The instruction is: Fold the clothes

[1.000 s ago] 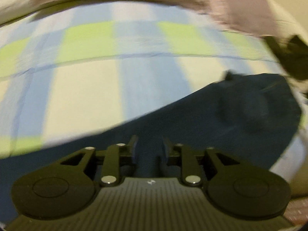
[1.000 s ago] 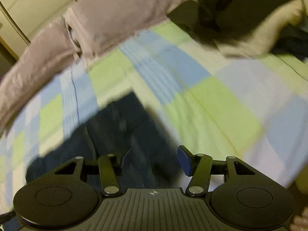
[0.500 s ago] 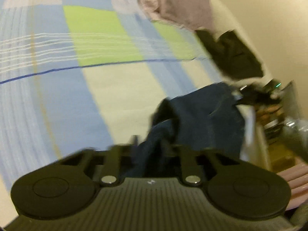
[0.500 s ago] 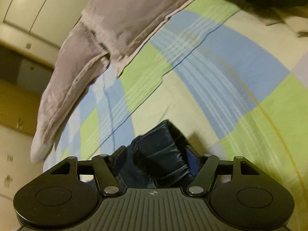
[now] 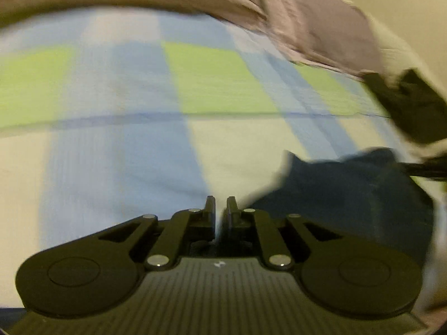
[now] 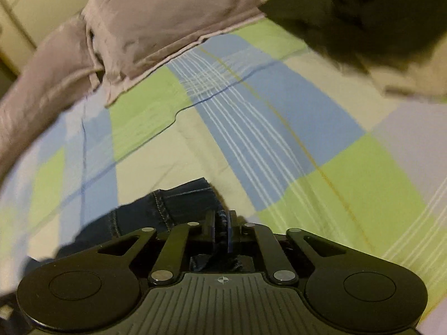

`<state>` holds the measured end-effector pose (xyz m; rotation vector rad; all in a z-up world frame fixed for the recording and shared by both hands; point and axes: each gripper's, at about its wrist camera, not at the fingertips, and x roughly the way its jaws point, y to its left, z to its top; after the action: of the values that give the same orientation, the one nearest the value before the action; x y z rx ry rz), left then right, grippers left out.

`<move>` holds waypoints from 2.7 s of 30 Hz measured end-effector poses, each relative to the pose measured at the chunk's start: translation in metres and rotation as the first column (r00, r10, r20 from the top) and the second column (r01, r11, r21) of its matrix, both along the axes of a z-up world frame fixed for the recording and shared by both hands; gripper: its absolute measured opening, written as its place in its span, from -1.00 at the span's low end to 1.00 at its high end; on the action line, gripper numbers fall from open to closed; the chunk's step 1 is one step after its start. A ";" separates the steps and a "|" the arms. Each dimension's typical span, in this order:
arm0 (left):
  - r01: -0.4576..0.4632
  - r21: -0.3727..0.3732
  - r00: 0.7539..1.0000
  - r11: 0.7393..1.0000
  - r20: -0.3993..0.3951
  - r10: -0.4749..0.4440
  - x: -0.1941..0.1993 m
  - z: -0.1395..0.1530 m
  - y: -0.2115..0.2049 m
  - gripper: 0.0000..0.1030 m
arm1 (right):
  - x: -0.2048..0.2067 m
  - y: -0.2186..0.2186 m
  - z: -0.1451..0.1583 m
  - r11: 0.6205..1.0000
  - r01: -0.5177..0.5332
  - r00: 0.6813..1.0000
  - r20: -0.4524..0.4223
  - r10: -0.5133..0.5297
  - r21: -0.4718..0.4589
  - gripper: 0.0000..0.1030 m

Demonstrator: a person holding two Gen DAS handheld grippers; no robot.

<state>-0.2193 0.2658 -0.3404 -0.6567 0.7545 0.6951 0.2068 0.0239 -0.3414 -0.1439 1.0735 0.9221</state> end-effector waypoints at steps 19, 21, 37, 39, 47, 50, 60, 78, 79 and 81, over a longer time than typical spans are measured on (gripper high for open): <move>0.109 0.036 0.990 0.993 0.087 -0.112 -0.044 0.014 -0.049 -0.95 | -0.082 -0.020 0.019 0.984 -0.131 0.933 0.320 0.164 -0.123 -0.71; 0.093 0.028 0.995 0.995 0.032 -0.094 -0.075 0.005 -0.067 -0.95 | -0.095 -0.040 0.015 0.982 -0.125 0.928 0.333 0.166 -0.141 -0.71; -0.008 0.019 0.978 1.000 0.209 0.004 -0.247 -0.005 -0.079 -0.94 | -0.153 -0.142 0.013 0.907 0.348 0.922 -0.260 -0.285 0.238 -0.71; -0.024 0.002 0.967 1.000 0.254 0.022 -0.260 -0.009 -0.077 -0.94 | -0.152 -0.152 0.004 0.873 0.399 0.893 -0.335 -0.301 0.279 -0.71; -0.017 0.052 0.958 0.999 0.286 0.002 -0.269 -0.008 -0.086 -0.76 | -0.151 -0.176 -0.007 0.791 0.494 0.840 -0.434 -0.326 0.361 -0.69; -0.020 0.050 0.959 0.999 0.282 0.005 -0.269 -0.006 -0.090 -0.76 | -0.153 -0.179 -0.007 0.782 0.505 0.828 -0.460 -0.320 0.365 -0.02; -0.159 0.024 0.954 0.987 0.260 0.147 -0.272 0.000 -0.108 -0.73 | -0.132 -0.164 -0.013 0.798 0.495 0.819 -0.492 -0.296 0.344 -0.09; -0.203 0.151 0.978 0.967 0.086 0.192 -0.238 0.013 -0.144 -0.68 | -0.173 -0.142 -0.001 0.946 0.215 0.976 -0.017 -0.217 0.243 -0.92; -0.201 0.170 0.979 0.965 0.077 0.190 -0.234 0.017 -0.148 -0.68 | -0.182 -0.137 0.009 0.957 0.188 0.977 0.054 -0.205 0.222 -0.81; -0.188 0.208 0.981 0.960 0.079 0.175 -0.225 0.025 -0.161 -0.68 | -0.201 -0.130 0.026 0.972 0.133 0.967 0.189 -0.170 0.194 -0.32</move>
<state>-0.4439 0.1053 -0.3150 -0.5504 0.5578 0.9076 0.0055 -0.1064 -0.3150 -0.0056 0.7950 0.8412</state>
